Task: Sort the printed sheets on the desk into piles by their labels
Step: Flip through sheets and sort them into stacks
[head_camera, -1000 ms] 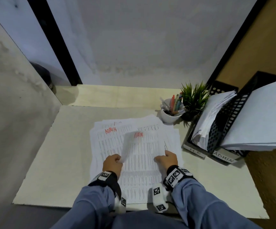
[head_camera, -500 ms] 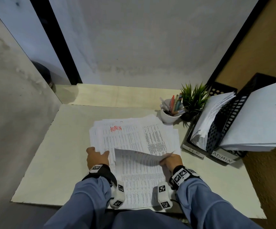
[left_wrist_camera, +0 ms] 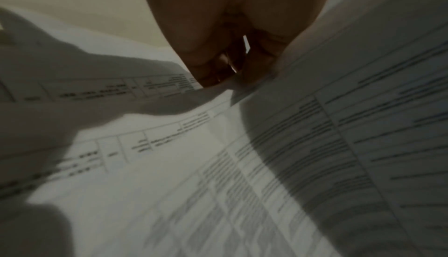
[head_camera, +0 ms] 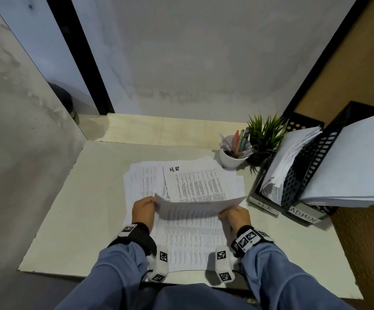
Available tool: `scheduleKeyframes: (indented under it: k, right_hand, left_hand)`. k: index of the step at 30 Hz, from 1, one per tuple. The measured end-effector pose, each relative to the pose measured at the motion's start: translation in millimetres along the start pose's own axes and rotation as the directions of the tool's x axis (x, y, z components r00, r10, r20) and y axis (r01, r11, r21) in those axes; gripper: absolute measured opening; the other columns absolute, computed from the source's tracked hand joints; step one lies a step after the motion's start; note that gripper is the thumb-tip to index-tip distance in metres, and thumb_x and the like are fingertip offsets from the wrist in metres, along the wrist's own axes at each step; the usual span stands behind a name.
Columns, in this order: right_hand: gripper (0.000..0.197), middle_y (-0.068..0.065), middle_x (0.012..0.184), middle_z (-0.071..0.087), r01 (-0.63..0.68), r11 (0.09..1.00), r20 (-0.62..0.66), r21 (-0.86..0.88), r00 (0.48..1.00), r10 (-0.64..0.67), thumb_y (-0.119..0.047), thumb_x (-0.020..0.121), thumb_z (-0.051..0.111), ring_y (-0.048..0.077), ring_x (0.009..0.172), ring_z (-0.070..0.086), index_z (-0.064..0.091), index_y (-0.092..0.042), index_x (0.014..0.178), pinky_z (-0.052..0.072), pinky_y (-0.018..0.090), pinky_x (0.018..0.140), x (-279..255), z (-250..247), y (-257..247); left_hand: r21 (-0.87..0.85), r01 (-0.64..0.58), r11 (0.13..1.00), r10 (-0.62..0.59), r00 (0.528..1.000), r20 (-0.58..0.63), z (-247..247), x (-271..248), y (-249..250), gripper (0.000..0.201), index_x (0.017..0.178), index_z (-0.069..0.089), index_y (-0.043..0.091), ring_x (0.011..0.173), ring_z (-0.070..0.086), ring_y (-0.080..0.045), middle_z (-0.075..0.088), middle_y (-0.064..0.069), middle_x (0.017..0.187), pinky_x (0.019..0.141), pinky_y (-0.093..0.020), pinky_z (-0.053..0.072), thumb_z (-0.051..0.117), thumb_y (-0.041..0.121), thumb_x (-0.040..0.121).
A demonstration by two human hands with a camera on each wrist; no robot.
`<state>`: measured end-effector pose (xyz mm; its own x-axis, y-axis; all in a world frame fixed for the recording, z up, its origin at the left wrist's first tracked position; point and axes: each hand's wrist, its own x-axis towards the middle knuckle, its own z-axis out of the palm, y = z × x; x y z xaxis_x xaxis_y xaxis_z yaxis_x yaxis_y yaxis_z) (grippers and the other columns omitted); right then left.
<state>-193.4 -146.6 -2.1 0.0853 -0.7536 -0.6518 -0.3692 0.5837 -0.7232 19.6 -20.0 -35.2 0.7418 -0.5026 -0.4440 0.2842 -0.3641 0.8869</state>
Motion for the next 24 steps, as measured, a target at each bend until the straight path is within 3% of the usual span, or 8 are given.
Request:
scheduleKeyframes:
  k: [4, 5, 8, 11, 15, 18, 21, 24]
  right_hand:
    - [0.027, 0.009, 0.069, 0.057, 0.008, 0.993, -0.019, 0.116, 1.000, -0.006, 0.019, 0.065, 0.057, 0.026, 0.077, 0.053, 0.052, -0.007, 0.061, 0.044, 0.032, 0.068, 0.7, 0.9, 0.6]
    - [0.028, 0.010, 0.072, 0.059, 0.006, 0.990, -0.011, 0.144, 1.000, -0.005, 0.019, 0.067, 0.057, 0.027, 0.078, 0.054, 0.052, -0.008, 0.065, 0.046, 0.033, 0.070, 0.4, 1.2, -1.1]
    - [0.022, 0.024, 0.094, 0.066, 0.022, 0.967, 0.068, 0.252, 0.997, -0.040, 0.022, 0.071, 0.053, 0.031, 0.084, 0.059, 0.061, 0.007, 0.084, 0.050, 0.041, 0.083, -4.2, 4.5, -11.0]
    - [0.024, 0.034, 0.102, 0.063, 0.104, 0.939, 0.108, 0.327, 0.983, -0.146, 0.021, 0.073, 0.050, 0.033, 0.082, 0.059, 0.052, 0.025, 0.096, 0.051, 0.042, 0.078, -18.0, 10.6, -29.3]
    - [0.024, 0.004, 0.078, 0.068, 0.408, 0.872, 0.054, 0.271, 0.898, -0.437, 0.013, 0.081, 0.050, 0.013, 0.069, 0.066, 0.065, -0.005, 0.084, 0.055, 0.024, 0.063, -43.3, 7.8, -65.4]
    - [0.029, -0.001, 0.078, 0.065, 0.592, 0.762, -0.003, 0.262, 0.790, -0.613, 0.011, 0.085, 0.051, -0.001, 0.067, 0.062, 0.064, -0.014, 0.081, 0.052, 0.016, 0.061, -59.5, 1.3, -81.1]
    - [0.015, 0.015, 0.082, 0.065, 0.577, 0.794, -0.027, 0.192, 0.812, -0.583, 0.010, 0.085, 0.051, 0.016, 0.070, 0.064, 0.063, -0.001, 0.085, 0.055, 0.023, 0.056, -56.6, 3.2, -68.8]
    - [0.014, 0.026, 0.095, 0.066, 0.446, 0.892, 0.041, 0.071, 0.892, -0.450, 0.007, 0.086, 0.050, 0.028, 0.079, 0.063, 0.059, 0.013, 0.094, 0.054, 0.020, 0.058, -43.2, 6.5, -41.0]
  left_hand:
    - [-0.036, 0.117, 0.992, -0.115, 0.992, 0.046, 6.8, -9.9, 18.2, 0.028, 0.050, 0.049, 0.017, 0.059, 0.035, -0.020, 0.044, -0.002, 0.059, 0.058, -0.027, 0.028, 0.052, 0.004, 0.074]
    - [-0.097, 0.128, 0.987, -0.120, 0.990, 0.077, 7.8, -12.8, 21.1, 0.018, 0.057, 0.056, 0.018, 0.062, 0.044, -0.022, 0.052, -0.004, 0.065, 0.062, -0.028, 0.036, 0.059, 0.023, 0.074]
    - [-0.177, 0.139, 0.974, -0.106, 0.977, 0.187, 13.6, -16.7, 22.8, 0.050, 0.104, 0.065, 0.016, 0.097, 0.062, -0.019, 0.067, -0.001, 0.103, 0.096, -0.036, 0.045, 0.058, 0.059, 0.080]
    - [-0.074, -0.068, 0.995, 0.081, 0.980, 0.180, 23.0, -26.9, 36.3, 0.026, 0.097, 0.063, 0.014, 0.095, 0.063, -0.020, 0.067, 0.000, 0.096, 0.092, -0.033, 0.048, 0.073, 0.030, 0.079]
    - [-0.046, -0.305, 0.951, 0.308, 0.948, 0.084, 29.7, -41.6, 74.3, 0.012, 0.082, 0.055, 0.014, 0.067, 0.063, -0.005, 0.065, 0.001, 0.077, 0.063, -0.017, 0.048, 0.058, 0.003, 0.087]
    - [-0.063, -0.420, 0.905, 0.422, 0.906, 0.025, 30.2, -51.1, 98.9, 0.012, 0.094, 0.053, 0.011, 0.074, 0.064, -0.005, 0.066, -0.003, 0.089, 0.064, -0.018, 0.050, 0.060, 0.010, 0.084]
    - [0.050, -0.382, 0.923, 0.378, 0.923, 0.075, 29.1, -52.2, 93.9, 0.037, 0.112, 0.057, 0.011, 0.092, 0.063, -0.016, 0.065, -0.002, 0.103, 0.079, -0.031, 0.052, 0.062, 0.025, 0.078]
    - [0.239, -0.313, 0.919, 0.262, 0.939, 0.222, 28.3, -53.3, 75.9, 0.031, 0.106, 0.063, 0.012, 0.093, 0.066, -0.023, 0.068, -0.004, 0.098, 0.077, -0.030, 0.053, 0.058, 0.029, 0.080]
